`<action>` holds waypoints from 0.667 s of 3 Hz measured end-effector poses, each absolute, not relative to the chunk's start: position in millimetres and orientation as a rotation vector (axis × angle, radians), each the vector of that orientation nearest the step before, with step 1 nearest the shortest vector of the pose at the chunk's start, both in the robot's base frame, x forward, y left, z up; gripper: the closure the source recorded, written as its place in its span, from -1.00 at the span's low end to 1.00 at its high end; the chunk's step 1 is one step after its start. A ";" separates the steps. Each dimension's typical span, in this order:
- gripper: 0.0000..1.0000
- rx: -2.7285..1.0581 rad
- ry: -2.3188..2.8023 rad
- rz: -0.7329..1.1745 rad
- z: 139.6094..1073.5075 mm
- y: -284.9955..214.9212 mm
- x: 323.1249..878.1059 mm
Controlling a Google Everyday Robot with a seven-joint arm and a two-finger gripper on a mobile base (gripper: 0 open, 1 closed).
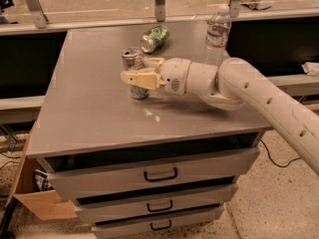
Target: Place redbull can upright
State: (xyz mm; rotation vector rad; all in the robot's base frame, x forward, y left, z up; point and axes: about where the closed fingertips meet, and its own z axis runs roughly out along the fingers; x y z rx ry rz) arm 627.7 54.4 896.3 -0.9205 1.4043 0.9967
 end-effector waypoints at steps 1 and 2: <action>-1.00 -0.925 1.421 0.997 890.0 50.0 622.3; -1.00 -0.951 1.456 0.970 889.7 37.4 615.9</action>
Offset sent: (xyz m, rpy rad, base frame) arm -0.0192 -0.0420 -0.0069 -0.1216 0.0310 -0.0201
